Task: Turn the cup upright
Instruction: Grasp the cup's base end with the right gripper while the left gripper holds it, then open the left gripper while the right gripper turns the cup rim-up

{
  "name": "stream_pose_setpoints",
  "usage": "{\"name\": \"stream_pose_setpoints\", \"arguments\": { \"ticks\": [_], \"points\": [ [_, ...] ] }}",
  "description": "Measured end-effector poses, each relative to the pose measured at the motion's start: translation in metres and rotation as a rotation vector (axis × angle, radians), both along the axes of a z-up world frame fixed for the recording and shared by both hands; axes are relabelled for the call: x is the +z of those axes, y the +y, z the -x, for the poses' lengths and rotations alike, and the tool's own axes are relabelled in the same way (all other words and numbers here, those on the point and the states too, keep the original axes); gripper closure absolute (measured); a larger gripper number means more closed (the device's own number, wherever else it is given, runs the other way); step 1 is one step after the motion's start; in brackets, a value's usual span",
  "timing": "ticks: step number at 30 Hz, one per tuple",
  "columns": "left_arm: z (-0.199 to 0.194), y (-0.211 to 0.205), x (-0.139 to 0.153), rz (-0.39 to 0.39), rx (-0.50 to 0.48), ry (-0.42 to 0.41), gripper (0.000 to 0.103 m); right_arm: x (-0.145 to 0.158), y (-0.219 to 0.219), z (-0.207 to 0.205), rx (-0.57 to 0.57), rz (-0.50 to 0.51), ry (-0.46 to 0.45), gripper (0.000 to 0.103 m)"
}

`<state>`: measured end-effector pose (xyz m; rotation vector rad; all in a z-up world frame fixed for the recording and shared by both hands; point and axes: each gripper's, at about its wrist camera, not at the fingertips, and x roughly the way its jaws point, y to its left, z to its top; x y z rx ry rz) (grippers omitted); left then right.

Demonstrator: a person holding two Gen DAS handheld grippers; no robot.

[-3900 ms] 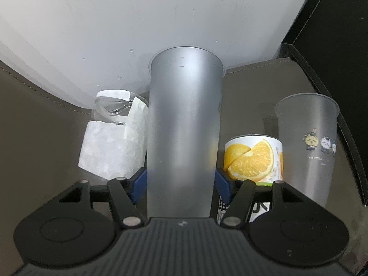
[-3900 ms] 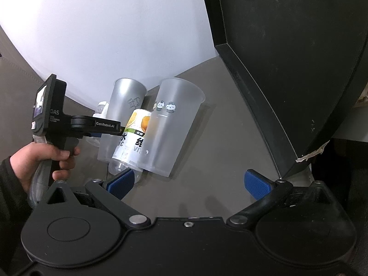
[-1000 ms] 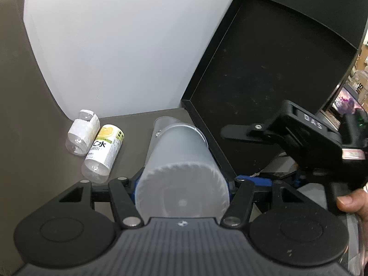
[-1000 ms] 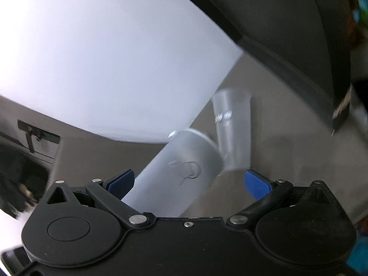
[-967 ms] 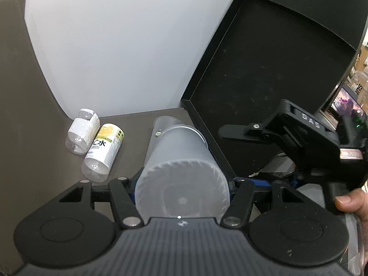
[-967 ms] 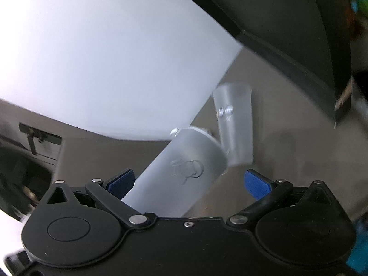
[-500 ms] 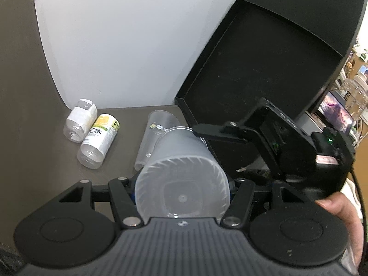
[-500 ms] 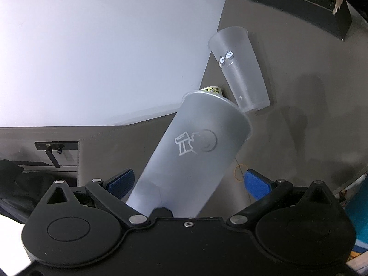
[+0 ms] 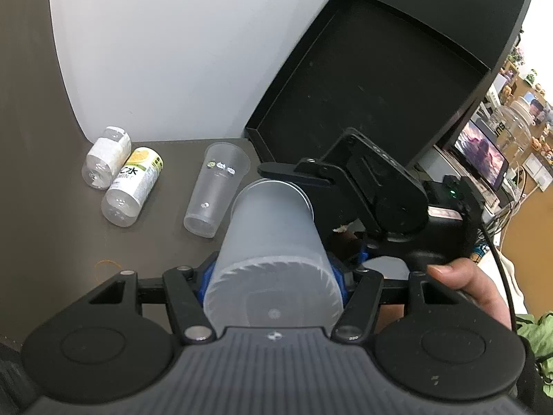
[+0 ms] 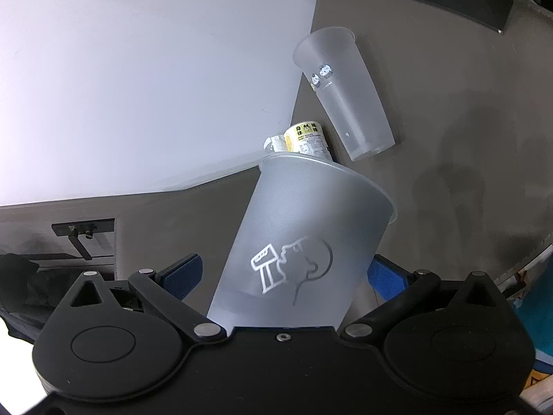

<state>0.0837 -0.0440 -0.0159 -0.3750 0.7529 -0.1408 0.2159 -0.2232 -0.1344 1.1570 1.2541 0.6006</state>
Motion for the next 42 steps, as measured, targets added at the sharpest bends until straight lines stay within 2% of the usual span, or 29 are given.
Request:
{"name": "stream_pose_setpoints", "arguments": {
  "ticks": [3,8,14,17,22,26,31,42],
  "points": [
    [0.002,-0.002,-0.001,0.0,-0.014,0.005,0.042,-0.002,0.0,-0.001,-0.002,-0.005,0.009,0.004],
    [0.002,-0.003,-0.004,-0.027,-0.034,0.021,0.042,-0.007,-0.005,-0.001,-0.012,-0.007,0.014,0.025],
    [0.001,-0.006,-0.016,-0.054,-0.051,0.071,0.041,-0.005,-0.005,0.0,-0.011,0.011,-0.043,0.029],
    [-0.003,-0.007,-0.019,-0.074,-0.056,0.108,0.041,0.0,-0.003,0.0,0.0,0.059,-0.1,0.03],
    [-0.006,-0.01,-0.023,-0.122,-0.08,0.153,0.04,0.018,0.005,0.006,0.037,0.188,-0.269,0.03],
    [-0.008,-0.006,-0.026,-0.127,-0.066,0.185,0.04,0.03,0.012,0.01,0.064,0.257,-0.37,0.03],
    [-0.007,0.001,-0.021,-0.132,-0.056,0.186,0.04,0.042,0.016,0.014,0.078,0.326,-0.475,0.03],
    [0.002,0.021,-0.01,-0.137,0.022,0.173,0.04,0.068,0.032,0.033,0.112,0.563,-0.731,0.03]
  ]
}}
